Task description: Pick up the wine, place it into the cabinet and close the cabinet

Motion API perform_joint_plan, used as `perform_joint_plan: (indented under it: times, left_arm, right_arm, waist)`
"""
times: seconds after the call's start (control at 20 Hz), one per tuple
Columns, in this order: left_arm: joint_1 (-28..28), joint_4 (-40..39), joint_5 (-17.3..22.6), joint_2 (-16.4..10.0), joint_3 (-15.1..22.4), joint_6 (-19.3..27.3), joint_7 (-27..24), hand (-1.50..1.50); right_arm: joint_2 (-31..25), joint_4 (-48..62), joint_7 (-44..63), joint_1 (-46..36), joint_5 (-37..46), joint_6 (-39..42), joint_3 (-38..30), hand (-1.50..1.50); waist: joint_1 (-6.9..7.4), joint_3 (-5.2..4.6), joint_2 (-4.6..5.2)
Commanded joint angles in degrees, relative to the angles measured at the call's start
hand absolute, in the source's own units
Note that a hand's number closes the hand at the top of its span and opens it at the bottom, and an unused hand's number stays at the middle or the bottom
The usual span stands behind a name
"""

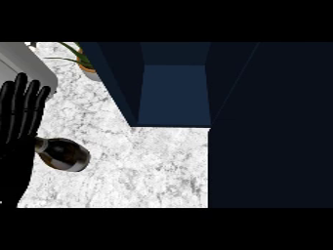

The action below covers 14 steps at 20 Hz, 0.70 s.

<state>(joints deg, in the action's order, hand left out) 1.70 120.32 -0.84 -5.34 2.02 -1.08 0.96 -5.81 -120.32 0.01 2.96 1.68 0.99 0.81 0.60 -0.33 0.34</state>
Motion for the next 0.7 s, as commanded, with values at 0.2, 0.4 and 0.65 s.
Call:
perform_joint_plan:
  times: [0.2, 0.4, 0.65]
  left_arm:
    - [-11.5, 1.1, 16.4, -7.4, -15.4, -11.3, -7.3, -1.5]
    - [-14.5, -0.5, 25.5, -2.1, -13.6, -10.1, -0.5, -1.5]
    - [-15.1, 8.3, 34.5, -6.3, -19.1, -8.3, 10.3, -1.5]
  right_arm:
    - [2.2, -6.7, -0.8, 6.0, 1.8, -0.1, 3.1, -1.5]
    - [-1.2, -11.6, 8.6, 5.0, -7.2, 7.1, 6.8, -1.5]
    - [-0.7, -21.3, 19.7, 3.5, -6.6, 3.9, 9.8, -1.5]
  waist:
    - [-0.23, 0.27, -0.54]
    - [0.13, 0.23, -0.61]
    - [-0.21, 0.3, -0.52]
